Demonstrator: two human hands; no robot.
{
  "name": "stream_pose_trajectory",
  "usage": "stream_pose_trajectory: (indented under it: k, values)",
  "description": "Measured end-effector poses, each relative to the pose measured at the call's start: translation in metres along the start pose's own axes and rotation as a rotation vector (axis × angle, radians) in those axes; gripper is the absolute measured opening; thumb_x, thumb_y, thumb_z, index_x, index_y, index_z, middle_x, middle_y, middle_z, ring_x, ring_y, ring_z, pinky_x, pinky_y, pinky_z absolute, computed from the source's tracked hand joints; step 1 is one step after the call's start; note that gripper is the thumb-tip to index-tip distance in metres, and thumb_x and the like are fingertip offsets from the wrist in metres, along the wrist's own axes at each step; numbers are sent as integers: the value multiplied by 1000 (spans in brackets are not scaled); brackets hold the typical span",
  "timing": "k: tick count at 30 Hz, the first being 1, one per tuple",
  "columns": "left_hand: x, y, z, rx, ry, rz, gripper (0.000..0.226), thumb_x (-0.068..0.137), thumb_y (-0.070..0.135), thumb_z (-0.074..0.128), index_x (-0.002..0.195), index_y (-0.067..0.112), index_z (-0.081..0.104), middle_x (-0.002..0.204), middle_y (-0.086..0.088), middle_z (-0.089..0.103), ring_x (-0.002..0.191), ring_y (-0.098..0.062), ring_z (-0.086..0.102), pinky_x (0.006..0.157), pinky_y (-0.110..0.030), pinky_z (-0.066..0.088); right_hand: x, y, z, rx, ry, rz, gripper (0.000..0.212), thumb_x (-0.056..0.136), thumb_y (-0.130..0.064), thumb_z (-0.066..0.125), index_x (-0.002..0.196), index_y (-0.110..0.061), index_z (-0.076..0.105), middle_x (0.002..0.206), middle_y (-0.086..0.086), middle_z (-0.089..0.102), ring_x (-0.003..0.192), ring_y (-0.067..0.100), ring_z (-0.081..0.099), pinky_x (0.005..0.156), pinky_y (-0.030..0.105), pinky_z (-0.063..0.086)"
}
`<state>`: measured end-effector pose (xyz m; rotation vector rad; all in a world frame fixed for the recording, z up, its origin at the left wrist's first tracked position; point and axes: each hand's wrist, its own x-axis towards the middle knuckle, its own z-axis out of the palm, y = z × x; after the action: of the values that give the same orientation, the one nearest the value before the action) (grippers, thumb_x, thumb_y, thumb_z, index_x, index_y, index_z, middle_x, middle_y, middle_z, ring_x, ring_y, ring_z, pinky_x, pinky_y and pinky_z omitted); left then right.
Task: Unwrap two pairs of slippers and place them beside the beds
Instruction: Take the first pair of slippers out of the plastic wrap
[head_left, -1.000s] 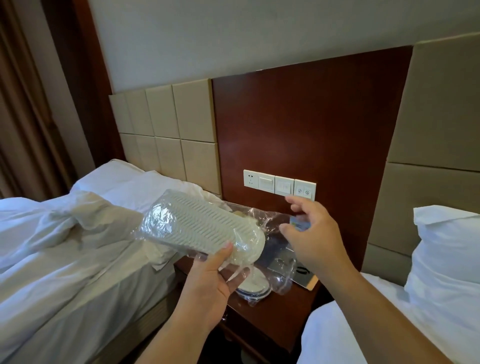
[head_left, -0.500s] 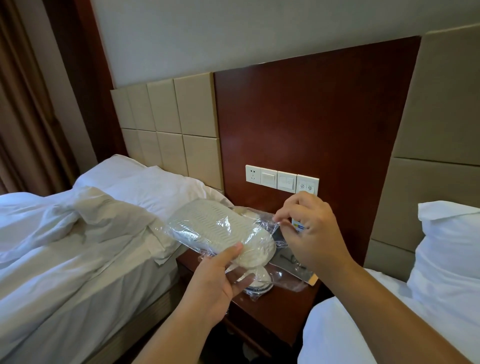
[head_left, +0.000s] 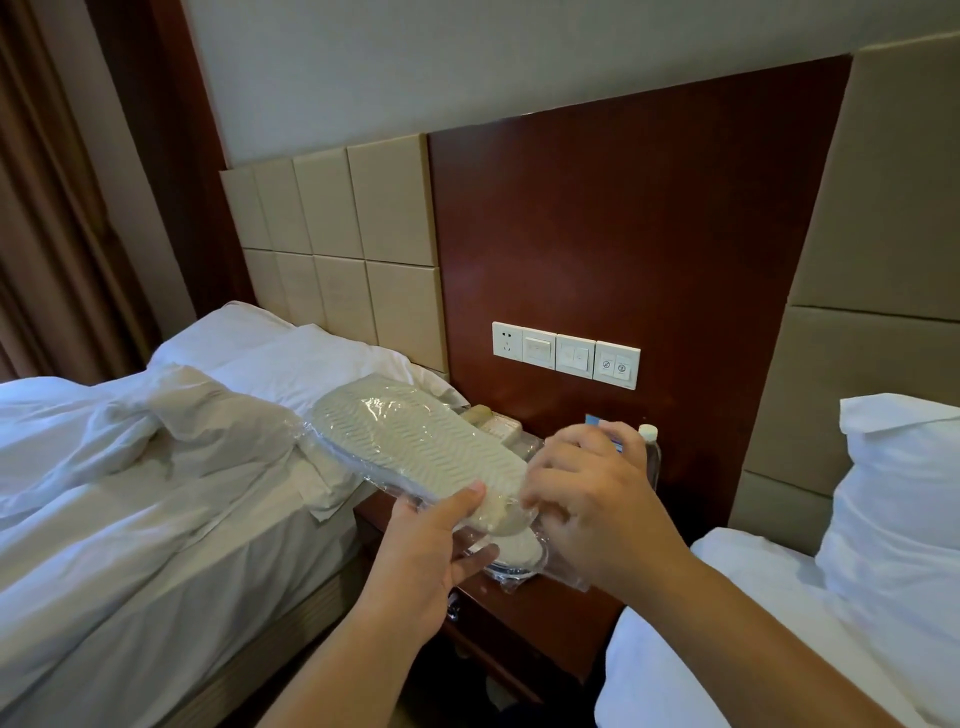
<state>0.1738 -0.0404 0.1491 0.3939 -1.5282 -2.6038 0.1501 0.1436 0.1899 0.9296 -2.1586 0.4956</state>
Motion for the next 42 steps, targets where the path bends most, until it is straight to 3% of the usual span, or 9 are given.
stream_pose_trajectory:
  k: [5,11,16,20,25,30,33,36,42]
  values:
    - [0,-1,-3,6,5,-66,58,77,19,83,127,10,57,76,-5,73,60,-19,71,62,-36,58,-6,-2,5,58,-7,-64,37,78,-10,69,103,-38,65,84,-15,57,83,14,49,80,40,35]
    - [-1,1,-5,-32,5,-215,61,68,22,84,123,10,60,113,-19,73,83,-29,75,61,-39,61,-17,4,6,124,165,-14,15,82,-11,63,75,-24,67,81,-8,49,78,15,49,75,39,36]
    - [-3,-2,-10,-24,-30,-239,59,71,20,84,122,3,62,108,-22,74,76,-28,74,59,-38,60,-18,4,7,50,13,-52,51,79,-3,66,120,-33,64,85,-6,46,78,15,45,68,38,38]
    - [-2,0,-8,-42,-42,-244,58,72,18,84,122,0,61,113,-25,72,80,-30,74,58,-37,59,-17,6,8,62,26,-71,22,78,-12,74,90,-31,73,77,-7,43,73,14,41,63,37,33]
    - [-5,1,-5,-23,-70,-221,62,72,18,83,126,2,57,115,-23,71,91,-34,74,70,-44,62,-22,-3,11,374,176,120,14,84,-11,64,88,-22,72,78,-9,55,71,8,53,60,32,45]
    - [-5,1,-3,-138,-73,-173,61,72,17,82,126,4,59,118,-22,70,92,-33,74,61,-38,61,-33,-16,16,607,182,511,13,80,-15,61,77,-27,56,66,-6,57,60,15,56,46,22,45]
    - [-2,-1,-6,-168,-93,-122,65,69,14,83,128,8,58,117,-20,72,93,-33,74,63,-39,61,-32,-10,18,620,-40,793,21,83,-18,61,90,-38,66,78,-17,68,73,1,64,65,28,58]
    - [0,-5,-10,-145,-104,-62,66,71,8,80,132,14,54,118,-21,71,90,-34,74,67,-42,60,-21,-7,15,1044,-179,1022,32,88,-21,64,113,-41,64,94,-5,75,81,14,73,78,48,60]
    - [0,-4,-12,-46,-163,3,76,59,15,94,127,16,59,112,-19,73,82,-27,74,69,-40,59,-4,-5,7,1329,-255,803,62,78,-9,69,123,-52,60,107,-6,74,90,20,72,83,44,59]
